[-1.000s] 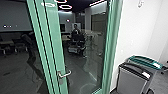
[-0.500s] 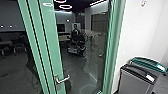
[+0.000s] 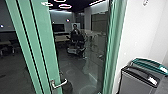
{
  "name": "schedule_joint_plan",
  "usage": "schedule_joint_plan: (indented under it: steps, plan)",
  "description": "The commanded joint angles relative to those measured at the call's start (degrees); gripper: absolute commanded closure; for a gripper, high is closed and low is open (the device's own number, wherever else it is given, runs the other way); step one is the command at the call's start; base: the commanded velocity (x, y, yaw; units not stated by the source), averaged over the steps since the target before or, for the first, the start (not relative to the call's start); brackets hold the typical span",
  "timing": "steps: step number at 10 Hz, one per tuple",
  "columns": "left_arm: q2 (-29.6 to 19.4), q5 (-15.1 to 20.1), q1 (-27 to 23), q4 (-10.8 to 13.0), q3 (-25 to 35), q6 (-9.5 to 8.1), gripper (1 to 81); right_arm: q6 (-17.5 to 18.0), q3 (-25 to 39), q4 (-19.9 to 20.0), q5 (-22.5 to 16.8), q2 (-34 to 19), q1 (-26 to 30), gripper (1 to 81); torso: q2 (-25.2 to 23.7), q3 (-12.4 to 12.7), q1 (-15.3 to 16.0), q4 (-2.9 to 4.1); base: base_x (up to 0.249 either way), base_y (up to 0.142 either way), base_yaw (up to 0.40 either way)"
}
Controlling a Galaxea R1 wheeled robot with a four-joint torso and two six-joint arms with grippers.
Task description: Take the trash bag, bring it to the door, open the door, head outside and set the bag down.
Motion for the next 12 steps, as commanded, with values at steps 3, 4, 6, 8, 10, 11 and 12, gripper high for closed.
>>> schedule_joint_plan:
  steps: [3, 4, 6, 8, 10, 11, 12]
  plan:
    - [-0.28, 3.01, -3.46, 0.28, -0.06, 0.07, 81.1, -0.3, 0.49, -0.48, -2.72, 0.55, 2.05, 1.0, -0.02, 0.0, -0.04, 0.0, 0.052, 0.0, 0.0]
    - [-0.28, 3.01, -3.46, 0.28, -0.06, 0.07, 81.1, -0.3, 0.49, -0.48, -2.72, 0.55, 2.14, 1.0, 0.0, 0.0, -0.04, 0.0, 0.0, 0.0, 0.0]
    - [-0.28, 3.09, -3.46, 0.2, -0.06, -0.01, 81.1, -0.3, 0.49, -0.48, -2.72, 0.55, 2.05, 1.0, 0.0, 0.0, -0.02, 0.0, 0.0, 0.0, 0.0]
    - [-0.28, 3.09, -3.46, 0.19, -0.15, -0.01, 81.1, -0.3, 0.49, -0.48, -2.72, 0.63, 2.06, 1.0, 0.0, 0.0, -0.06, 0.0, 0.0, 0.0, 0.0]
    - [-0.28, 3.09, -3.46, 0.2, -0.06, -0.01, 81.1, -0.3, 0.49, -0.57, -2.72, 0.63, 2.14, 1.0, 0.0, 0.0, -0.06, 0.0, 0.0, 0.0, 0.0]
    - [-0.2, 3.09, -3.46, 0.28, -0.06, -0.01, 81.1, -0.3, 0.49, -0.57, -2.72, 0.63, 2.14, 1.0, 0.0, 0.0, -0.06, 0.0, 0.0, 0.0, 0.0]
    - [-0.2, 3.27, -3.55, 0.28, -0.06, -0.01, 81.1, -0.3, 0.49, -0.57, -2.72, 0.55, 2.23, 1.0, 0.0, 0.0, -0.06, 0.0, 0.0, 0.0, 0.0]
